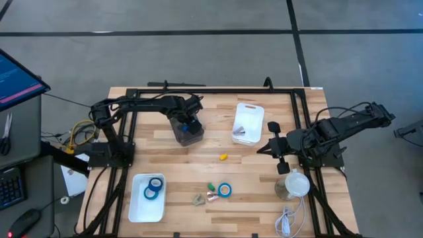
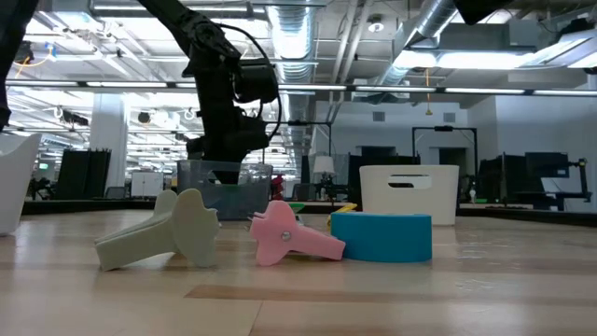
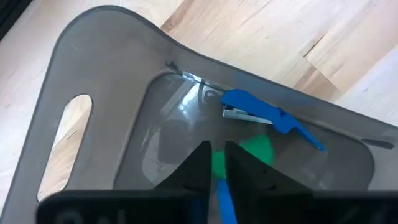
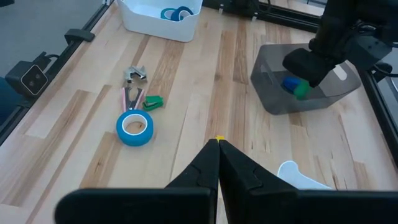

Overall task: Pick and place Stapler, Stapler remover, tape
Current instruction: Put the green stapler into the black bin, then put the yellow stapler into the black bin

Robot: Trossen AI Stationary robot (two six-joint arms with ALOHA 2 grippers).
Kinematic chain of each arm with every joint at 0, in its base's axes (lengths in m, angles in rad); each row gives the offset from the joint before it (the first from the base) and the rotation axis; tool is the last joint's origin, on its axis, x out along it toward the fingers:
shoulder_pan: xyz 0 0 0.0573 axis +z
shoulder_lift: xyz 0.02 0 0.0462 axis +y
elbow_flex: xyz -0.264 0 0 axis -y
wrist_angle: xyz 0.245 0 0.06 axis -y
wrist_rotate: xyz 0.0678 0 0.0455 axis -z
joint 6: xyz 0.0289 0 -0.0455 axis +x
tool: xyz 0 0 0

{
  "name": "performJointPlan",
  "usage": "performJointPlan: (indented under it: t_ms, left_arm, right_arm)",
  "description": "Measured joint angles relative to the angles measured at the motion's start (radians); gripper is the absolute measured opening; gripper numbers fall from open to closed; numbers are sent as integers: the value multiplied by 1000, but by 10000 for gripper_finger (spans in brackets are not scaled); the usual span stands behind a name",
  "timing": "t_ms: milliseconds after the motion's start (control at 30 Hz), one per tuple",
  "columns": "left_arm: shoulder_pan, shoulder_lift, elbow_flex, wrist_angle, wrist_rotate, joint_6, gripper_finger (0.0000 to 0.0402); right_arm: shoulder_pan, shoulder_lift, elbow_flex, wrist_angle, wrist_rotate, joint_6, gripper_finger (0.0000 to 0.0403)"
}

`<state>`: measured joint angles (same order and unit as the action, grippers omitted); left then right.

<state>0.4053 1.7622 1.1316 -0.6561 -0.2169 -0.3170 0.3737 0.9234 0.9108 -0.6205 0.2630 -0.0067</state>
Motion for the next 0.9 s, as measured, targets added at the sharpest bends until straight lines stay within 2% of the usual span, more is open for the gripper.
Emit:
performJointPlan:
  t_ms: [167,267,367,533,900]
  left_arm:
    - [0,0,0,2,-1,23,74]
    - [-1,-6,0,3,-1,58,81]
    - [-15,-15,0,6,-7,95,67]
    - [-75,-64,0,32,-62,165,10]
    - [-356,-329,-11,27,-282,216,2]
  right_arm:
    - [0,0,0,4,0,0,0]
    - [0,0,0,18,0,-1,0]
    - [0,19,0,35,0,-3,0]
    - [-1,75,0,31,4,-3,0]
    - [-8,200,0,90,119,-49,0]
